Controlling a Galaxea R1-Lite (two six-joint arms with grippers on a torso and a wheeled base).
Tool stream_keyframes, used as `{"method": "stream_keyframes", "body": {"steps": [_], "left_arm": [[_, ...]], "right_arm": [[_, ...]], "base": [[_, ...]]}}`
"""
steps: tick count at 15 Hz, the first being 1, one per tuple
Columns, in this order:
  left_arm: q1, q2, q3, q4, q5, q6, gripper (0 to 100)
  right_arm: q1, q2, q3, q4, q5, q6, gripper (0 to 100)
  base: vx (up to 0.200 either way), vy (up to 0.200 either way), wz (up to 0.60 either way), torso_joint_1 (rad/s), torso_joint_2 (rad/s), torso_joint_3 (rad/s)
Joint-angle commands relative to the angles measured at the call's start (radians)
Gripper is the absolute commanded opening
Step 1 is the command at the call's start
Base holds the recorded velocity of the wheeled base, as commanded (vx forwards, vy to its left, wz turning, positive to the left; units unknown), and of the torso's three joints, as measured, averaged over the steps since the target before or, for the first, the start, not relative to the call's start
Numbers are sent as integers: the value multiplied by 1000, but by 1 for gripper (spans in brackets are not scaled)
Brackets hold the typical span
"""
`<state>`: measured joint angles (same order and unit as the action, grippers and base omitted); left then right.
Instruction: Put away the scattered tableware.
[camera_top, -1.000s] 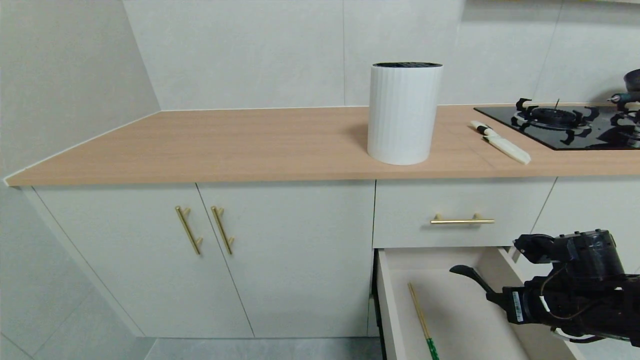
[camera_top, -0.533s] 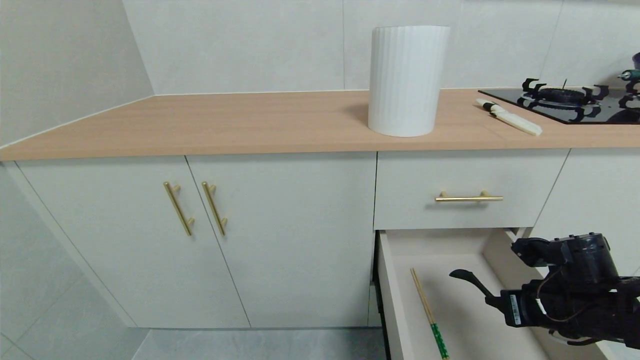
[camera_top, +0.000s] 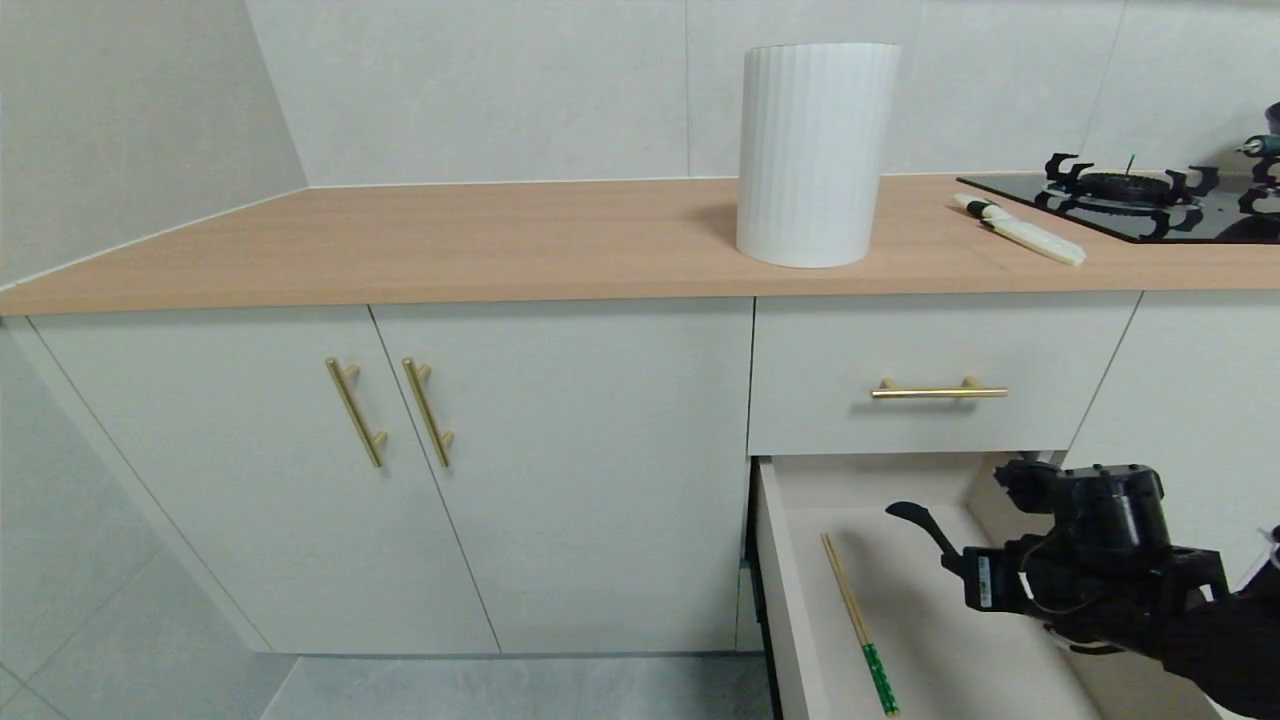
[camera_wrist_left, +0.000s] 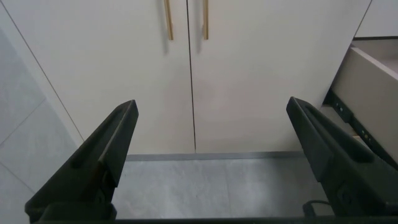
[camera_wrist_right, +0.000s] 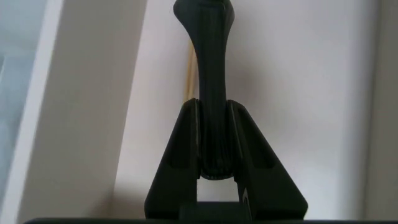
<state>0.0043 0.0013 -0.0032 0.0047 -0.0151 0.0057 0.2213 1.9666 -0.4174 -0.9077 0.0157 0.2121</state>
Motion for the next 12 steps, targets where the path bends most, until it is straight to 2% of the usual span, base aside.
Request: {"method": "stream_keyframes", "body": {"steps": [1,5,12], "left_arm": [[0,0,0,0,0,0,100],[0,0,0,0,0,0,100],[0,0,0,0,0,0,100]], "right_arm": [[0,221,-23,-128,-51,3,0],[-7,336,-78,-137,-76,1,0],[-17,385,-96,-134,-112,0,0]], "base": [[0,0,0,0,0,0],[0,0,0,0,0,0],[0,0,0,0,0,0]]}}
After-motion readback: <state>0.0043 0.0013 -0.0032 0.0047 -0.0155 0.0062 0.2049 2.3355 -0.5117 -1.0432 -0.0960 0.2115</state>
